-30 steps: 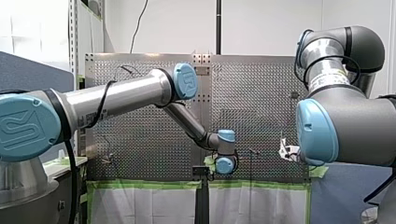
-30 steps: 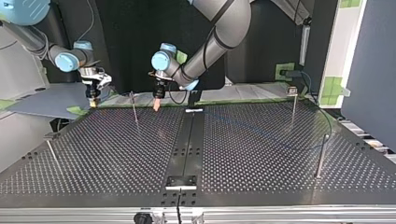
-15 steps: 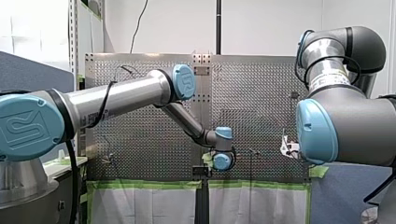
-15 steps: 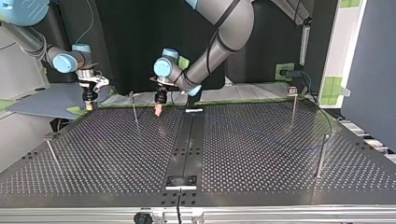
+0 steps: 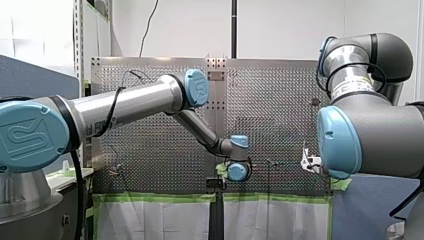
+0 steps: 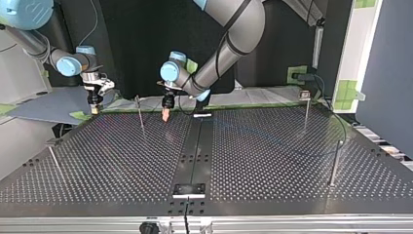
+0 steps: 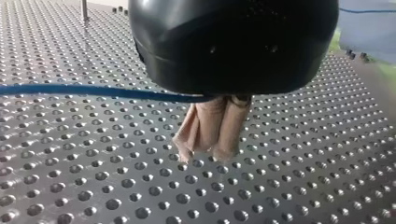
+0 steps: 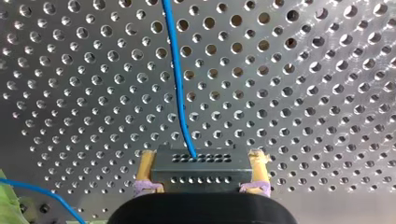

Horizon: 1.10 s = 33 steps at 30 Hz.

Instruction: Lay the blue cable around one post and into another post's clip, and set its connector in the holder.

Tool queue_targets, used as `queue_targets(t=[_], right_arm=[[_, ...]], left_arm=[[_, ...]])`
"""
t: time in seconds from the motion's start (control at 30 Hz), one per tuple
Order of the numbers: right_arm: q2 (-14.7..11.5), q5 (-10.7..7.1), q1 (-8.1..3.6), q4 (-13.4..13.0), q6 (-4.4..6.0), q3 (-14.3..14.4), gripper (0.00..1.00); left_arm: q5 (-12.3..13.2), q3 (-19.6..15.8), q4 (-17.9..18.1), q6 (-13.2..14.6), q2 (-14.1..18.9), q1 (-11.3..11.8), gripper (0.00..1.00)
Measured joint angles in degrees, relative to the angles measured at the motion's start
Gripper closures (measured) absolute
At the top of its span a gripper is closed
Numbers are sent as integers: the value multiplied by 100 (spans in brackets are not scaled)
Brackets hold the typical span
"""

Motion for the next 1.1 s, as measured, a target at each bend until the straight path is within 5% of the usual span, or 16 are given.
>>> queue_targets(t=[0.07,0.1,0.17,0.2,0.23,0.57,1.1], right_arm=[[6,-28,0,15,8,0,91],[9,-47,0,24,14,-2,91],[11,-72,0,37,20,-2,91],[15,-84,-1,42,22,-1,91],[17,-91,-1,45,25,0,91],[36,-203,-2,67,80,0,91],[50,-212,-1,110,165,3,91]], left_arm=[[26,-15,-21,-52,4,1,52],[40,-28,-32,-98,6,2,52],[53,-47,-46,-158,6,0,22],[54,-60,-60,-180,6,-5,22],[54,-70,-77,-190,7,-9,0],[69,-213,-408,-14,165,-109,0],[330,-972,-675,638,908,-340,0]])
